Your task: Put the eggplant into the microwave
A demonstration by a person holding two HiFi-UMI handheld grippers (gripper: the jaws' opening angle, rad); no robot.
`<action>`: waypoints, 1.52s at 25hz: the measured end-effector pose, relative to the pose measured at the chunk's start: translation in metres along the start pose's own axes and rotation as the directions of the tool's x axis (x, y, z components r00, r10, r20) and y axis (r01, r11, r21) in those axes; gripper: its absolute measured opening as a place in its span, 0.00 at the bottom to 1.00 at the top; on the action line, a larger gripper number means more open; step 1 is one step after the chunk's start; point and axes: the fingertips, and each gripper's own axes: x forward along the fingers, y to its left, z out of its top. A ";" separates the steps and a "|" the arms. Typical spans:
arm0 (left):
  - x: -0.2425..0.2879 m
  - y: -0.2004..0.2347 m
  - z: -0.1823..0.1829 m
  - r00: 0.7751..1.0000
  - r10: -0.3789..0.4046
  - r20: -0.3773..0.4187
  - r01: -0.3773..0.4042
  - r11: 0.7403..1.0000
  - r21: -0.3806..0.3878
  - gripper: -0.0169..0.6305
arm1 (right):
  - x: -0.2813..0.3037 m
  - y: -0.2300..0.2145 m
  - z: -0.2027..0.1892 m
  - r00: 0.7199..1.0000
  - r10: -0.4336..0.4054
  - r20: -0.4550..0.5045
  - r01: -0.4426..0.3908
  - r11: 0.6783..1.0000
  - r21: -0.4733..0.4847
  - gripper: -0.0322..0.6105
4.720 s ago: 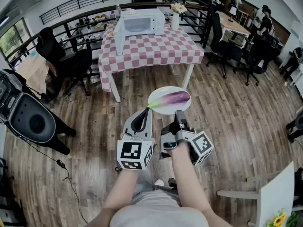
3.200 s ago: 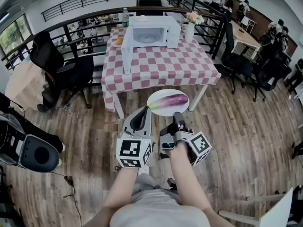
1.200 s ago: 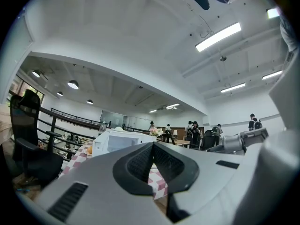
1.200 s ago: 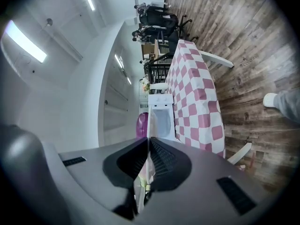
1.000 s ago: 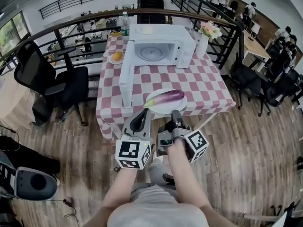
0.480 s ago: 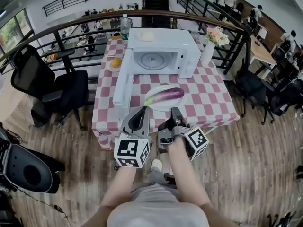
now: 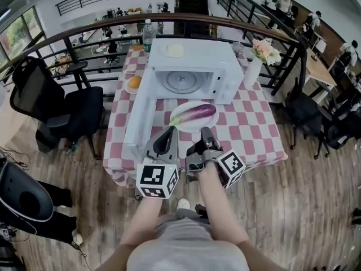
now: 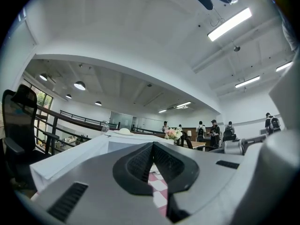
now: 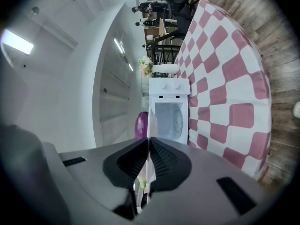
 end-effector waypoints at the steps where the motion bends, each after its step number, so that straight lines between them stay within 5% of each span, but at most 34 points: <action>1: 0.007 0.002 -0.001 1.000 0.006 0.000 -0.006 1.000 0.003 0.03 | 0.007 -0.002 0.002 1.000 -0.001 -0.004 0.001 1.000 -0.002 0.10; 26: 0.122 0.059 -0.031 0.996 0.084 0.020 -0.084 0.996 0.028 0.03 | 0.170 -0.069 0.020 0.999 -0.029 -0.042 0.026 0.998 -0.060 0.10; 38: 0.178 0.096 -0.050 0.993 0.116 0.003 -0.116 0.992 -0.056 0.03 | 0.236 -0.096 0.035 1.000 -0.008 -0.007 0.008 0.999 -0.035 0.10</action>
